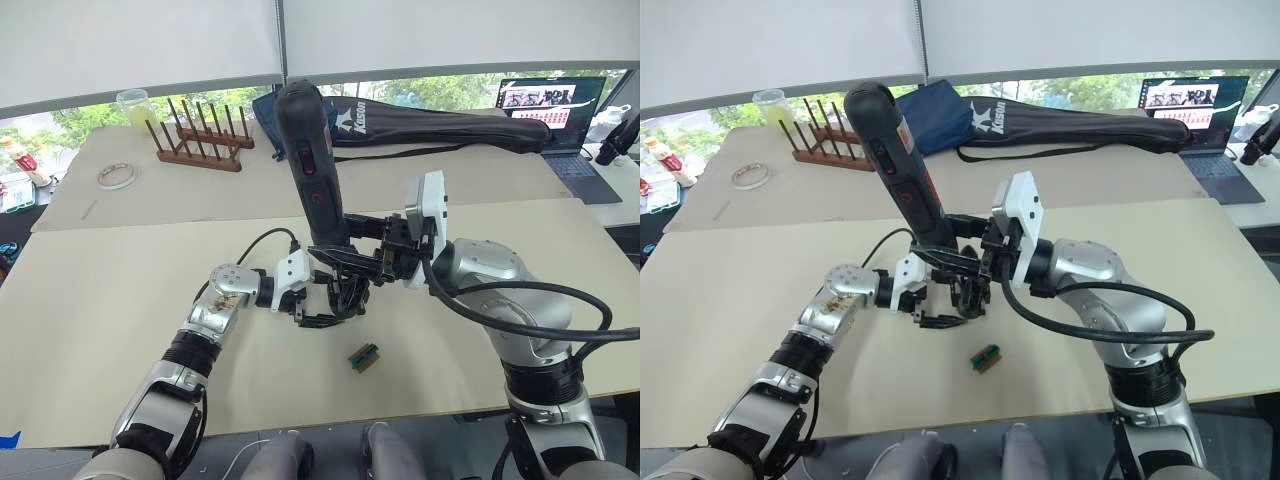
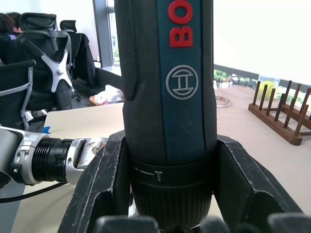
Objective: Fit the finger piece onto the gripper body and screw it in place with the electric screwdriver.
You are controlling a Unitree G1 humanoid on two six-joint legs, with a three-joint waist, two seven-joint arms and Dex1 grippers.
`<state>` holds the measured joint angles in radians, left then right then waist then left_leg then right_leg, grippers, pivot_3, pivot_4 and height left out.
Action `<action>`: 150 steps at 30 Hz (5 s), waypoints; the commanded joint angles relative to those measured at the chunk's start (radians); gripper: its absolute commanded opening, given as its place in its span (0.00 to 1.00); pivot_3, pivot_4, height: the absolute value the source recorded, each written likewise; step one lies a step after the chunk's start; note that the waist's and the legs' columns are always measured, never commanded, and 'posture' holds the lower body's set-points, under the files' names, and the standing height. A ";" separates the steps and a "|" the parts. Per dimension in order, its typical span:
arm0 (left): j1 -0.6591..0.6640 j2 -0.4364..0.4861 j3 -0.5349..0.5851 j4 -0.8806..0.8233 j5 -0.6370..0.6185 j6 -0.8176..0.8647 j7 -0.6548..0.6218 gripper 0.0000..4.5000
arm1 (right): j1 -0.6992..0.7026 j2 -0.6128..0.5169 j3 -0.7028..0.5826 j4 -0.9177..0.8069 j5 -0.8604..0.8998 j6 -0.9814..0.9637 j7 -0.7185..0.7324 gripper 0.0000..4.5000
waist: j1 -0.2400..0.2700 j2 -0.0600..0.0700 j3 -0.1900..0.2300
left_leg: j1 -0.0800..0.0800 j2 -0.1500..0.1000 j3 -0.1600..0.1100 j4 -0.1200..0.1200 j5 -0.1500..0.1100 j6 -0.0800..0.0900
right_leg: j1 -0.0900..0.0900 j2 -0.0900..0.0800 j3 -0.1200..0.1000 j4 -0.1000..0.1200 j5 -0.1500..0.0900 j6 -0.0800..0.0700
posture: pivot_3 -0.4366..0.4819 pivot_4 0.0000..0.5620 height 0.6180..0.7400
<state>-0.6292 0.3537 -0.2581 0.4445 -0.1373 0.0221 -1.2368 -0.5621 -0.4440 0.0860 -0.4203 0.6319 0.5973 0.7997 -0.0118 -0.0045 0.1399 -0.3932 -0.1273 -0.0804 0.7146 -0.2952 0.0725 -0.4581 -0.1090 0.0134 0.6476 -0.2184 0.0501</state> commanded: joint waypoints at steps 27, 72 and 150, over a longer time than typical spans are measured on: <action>-0.005 0.006 0.009 -0.046 -0.006 -0.011 0.001 1.00 | -0.002 0.014 0.001 -0.004 -0.008 -0.052 0.002 0.44 | 0.000 0.000 0.000 | 0.002 0.000 0.000 0.000 0.000 0.000 | 0.001 0.000 0.000 0.000 0.000 0.000 | 0.48 0.27 1.00; -0.007 0.001 0.009 -0.045 -0.008 -0.002 0.009 1.00 | 0.017 -0.006 -0.005 -0.017 -0.027 -0.071 0.014 0.44 | 0.001 0.000 0.000 | 0.002 0.000 0.000 0.000 0.000 0.000 | 0.001 0.000 0.000 0.000 0.000 0.000 | 0.48 0.27 1.00; -0.073 -0.087 0.011 0.101 0.021 0.000 0.036 0.52 | 0.161 -0.119 -0.019 0.143 -0.040 -0.058 0.063 0.43 | 0.036 -0.002 -0.001 | 0.018 -0.001 -0.001 -0.002 -0.002 0.003 | 0.020 -0.001 0.000 -0.007 0.000 0.000 | 0.48 0.27 1.00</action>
<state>-0.6665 0.2653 -0.2721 0.5670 -0.1016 0.0256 -1.2069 -0.4557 -0.5235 0.0335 -0.3310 0.6555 0.4954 0.8727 0.0243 -0.0067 0.1385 -0.3756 -0.1280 -0.0810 0.7121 -0.2969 0.0753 -0.4382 -0.1101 0.0134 0.6410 -0.2183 0.0506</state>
